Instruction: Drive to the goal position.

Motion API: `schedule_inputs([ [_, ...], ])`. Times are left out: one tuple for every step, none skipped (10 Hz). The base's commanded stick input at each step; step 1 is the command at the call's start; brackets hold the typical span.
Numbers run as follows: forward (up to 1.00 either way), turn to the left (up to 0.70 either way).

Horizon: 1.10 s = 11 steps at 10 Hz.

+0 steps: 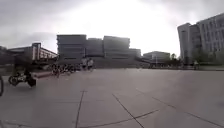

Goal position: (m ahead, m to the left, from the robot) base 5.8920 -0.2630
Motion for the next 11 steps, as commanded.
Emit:
schedule_inputs([
  [0.85,0.00],
  [0.85,0.00],
  [0.85,0.00],
  [0.85,0.00],
  [0.85,0.00],
  [0.85,0.00],
  [0.85,0.00],
  [0.85,0.00],
  [0.85,0.00],
  [0.85,0.00],
  [0.85,0.00],
])
